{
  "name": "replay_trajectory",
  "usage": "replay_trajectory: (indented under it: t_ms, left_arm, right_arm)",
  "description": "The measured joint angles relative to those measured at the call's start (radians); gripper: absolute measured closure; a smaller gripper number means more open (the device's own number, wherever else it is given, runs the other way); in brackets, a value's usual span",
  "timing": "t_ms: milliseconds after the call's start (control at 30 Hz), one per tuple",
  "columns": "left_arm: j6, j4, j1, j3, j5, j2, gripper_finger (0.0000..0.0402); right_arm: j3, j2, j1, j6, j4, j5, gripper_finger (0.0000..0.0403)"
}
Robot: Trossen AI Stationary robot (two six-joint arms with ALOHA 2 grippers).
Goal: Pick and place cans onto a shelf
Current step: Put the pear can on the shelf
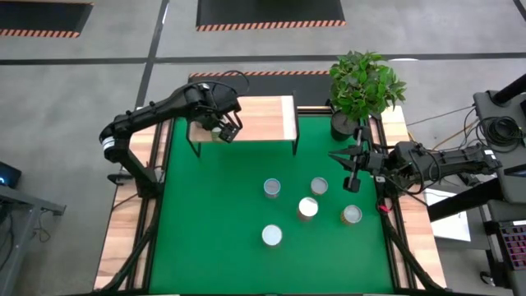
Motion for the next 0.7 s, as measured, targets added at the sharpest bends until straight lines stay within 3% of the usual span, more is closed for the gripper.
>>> replay_trajectory:
  t_ms: [400,700]
  left_arm:
    - [0.041,-0.002,-0.002,0.001,-0.042,0.0,0.0061]
    - [0.059,-0.007,-0.015,0.089,-0.042,-0.001,0.0061]
  right_arm:
    - [0.0,0.0,0.0,-0.001,0.0,0.007,0.0385]
    - [0.0,0.0,0.0,-0.006,0.0,0.007,0.0385]
